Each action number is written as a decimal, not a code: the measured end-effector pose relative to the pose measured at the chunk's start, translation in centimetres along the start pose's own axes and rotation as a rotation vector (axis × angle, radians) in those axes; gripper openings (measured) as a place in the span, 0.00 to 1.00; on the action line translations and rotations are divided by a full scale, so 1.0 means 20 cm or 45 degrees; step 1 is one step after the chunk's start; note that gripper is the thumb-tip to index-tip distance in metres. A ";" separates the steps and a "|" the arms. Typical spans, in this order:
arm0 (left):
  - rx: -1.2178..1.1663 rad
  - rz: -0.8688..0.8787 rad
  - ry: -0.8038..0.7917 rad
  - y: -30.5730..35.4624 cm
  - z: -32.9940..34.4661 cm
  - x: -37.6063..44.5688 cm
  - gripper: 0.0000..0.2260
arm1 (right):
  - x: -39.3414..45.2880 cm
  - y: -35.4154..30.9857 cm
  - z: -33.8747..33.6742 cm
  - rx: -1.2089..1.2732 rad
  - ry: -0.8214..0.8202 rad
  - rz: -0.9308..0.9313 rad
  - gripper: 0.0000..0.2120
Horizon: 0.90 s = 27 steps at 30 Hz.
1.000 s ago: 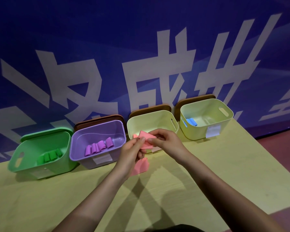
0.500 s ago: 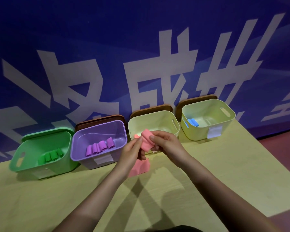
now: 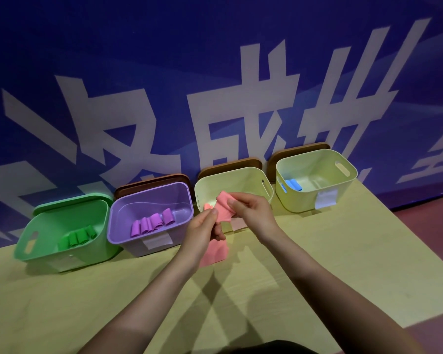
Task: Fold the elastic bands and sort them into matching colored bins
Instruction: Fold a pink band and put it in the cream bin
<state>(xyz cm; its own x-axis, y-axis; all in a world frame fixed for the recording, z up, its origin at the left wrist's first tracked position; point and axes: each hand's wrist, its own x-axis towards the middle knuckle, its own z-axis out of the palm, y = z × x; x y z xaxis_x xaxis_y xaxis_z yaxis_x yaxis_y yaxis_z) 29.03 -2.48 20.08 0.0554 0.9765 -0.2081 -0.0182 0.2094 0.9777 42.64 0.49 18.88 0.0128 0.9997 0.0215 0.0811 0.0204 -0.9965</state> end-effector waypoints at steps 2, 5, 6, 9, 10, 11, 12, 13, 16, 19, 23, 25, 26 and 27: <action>-0.124 -0.021 0.011 0.00 0.01 0.00 0.12 | -0.02 0.01 0.02 -0.301 -0.005 -0.264 0.12; -0.292 -0.050 0.027 0.01 0.03 0.00 0.13 | -0.02 0.01 0.02 -0.533 -0.068 -0.529 0.12; -0.330 -0.052 0.029 0.01 0.03 0.00 0.13 | -0.01 0.01 0.01 -0.524 -0.104 -0.542 0.12; -0.447 -0.065 0.017 0.03 0.05 0.00 0.13 | -0.01 -0.02 -0.02 -0.432 -0.205 -0.495 0.13; -0.486 -0.079 0.018 0.03 0.05 0.01 0.14 | -0.01 -0.02 -0.02 -0.407 -0.233 -0.479 0.13; -0.525 -0.106 0.023 0.04 0.05 0.01 0.15 | -0.01 -0.02 -0.03 -0.379 -0.261 -0.468 0.14; -0.557 -0.139 0.026 0.04 0.05 0.02 0.16 | -0.02 -0.02 -0.04 -0.351 -0.285 -0.459 0.15; -0.575 -0.171 0.023 0.05 0.05 0.02 0.17 | -0.02 -0.02 -0.04 -0.323 -0.302 -0.450 0.15; -0.540 -0.237 -0.023 0.05 0.03 0.03 0.24 | -0.04 -0.02 -0.04 -0.282 -0.302 -0.430 0.15; -0.458 -0.253 -0.040 0.05 0.02 0.03 0.22 | -0.05 -0.01 -0.05 -0.209 -0.315 -0.388 0.14; -0.393 -0.191 0.002 0.05 0.03 0.02 0.15 | -0.05 -0.01 -0.05 0.167 -0.248 -0.160 0.15; -0.355 -0.139 0.009 0.05 0.03 0.01 0.15 | -0.04 0.00 -0.04 0.360 -0.135 0.023 0.16; -0.338 -0.112 0.002 0.05 0.03 0.01 0.15 | -0.04 0.00 -0.04 0.392 -0.103 0.111 0.16; -0.324 -0.091 -0.012 0.05 0.02 0.01 0.15 | -0.03 0.01 -0.04 0.382 -0.103 0.173 0.14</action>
<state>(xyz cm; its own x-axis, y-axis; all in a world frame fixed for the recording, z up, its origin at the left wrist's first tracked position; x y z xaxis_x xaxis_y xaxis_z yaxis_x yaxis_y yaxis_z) 29.48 -2.13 21.06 0.0750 0.9586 -0.2748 -0.2644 0.2848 0.9214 43.36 -0.16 18.79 -0.0764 0.9912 -0.1077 -0.2131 -0.1218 -0.9694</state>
